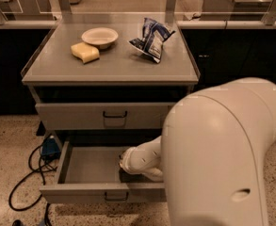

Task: Pick rxbar blueberry from middle drawer and place on counter

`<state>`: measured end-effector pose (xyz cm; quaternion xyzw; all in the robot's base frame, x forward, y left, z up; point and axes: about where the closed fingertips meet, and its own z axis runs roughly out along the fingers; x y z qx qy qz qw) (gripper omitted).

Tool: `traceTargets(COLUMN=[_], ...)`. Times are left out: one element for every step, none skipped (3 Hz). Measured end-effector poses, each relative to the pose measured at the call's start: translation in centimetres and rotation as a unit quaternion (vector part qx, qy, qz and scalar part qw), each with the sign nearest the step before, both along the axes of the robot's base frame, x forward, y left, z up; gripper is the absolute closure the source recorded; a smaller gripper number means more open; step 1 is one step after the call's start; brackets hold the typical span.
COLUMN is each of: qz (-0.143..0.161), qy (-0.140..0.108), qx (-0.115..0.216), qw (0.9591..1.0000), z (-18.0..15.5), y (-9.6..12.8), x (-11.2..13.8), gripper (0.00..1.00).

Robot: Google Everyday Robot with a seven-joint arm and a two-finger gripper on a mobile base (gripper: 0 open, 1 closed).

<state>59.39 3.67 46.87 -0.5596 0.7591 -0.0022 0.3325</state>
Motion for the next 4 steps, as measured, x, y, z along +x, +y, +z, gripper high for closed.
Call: traceTargets(qz=[-0.012, -0.004, 0.032, 0.033], qy=[0.004, -0.004, -0.026, -0.054], qx=[-0.045, -0.071, -0.062, -0.042], qw=[0.9989, 0.9974, 0.9972, 0.9971], z=[3.8, 7.2, 11.1, 14.1], y=[-2.0, -2.2, -0.9, -0.4], x=[-2.5, -5.5, -7.3, -6.8], gripper=[1.00, 1.00, 1.00, 1.00])
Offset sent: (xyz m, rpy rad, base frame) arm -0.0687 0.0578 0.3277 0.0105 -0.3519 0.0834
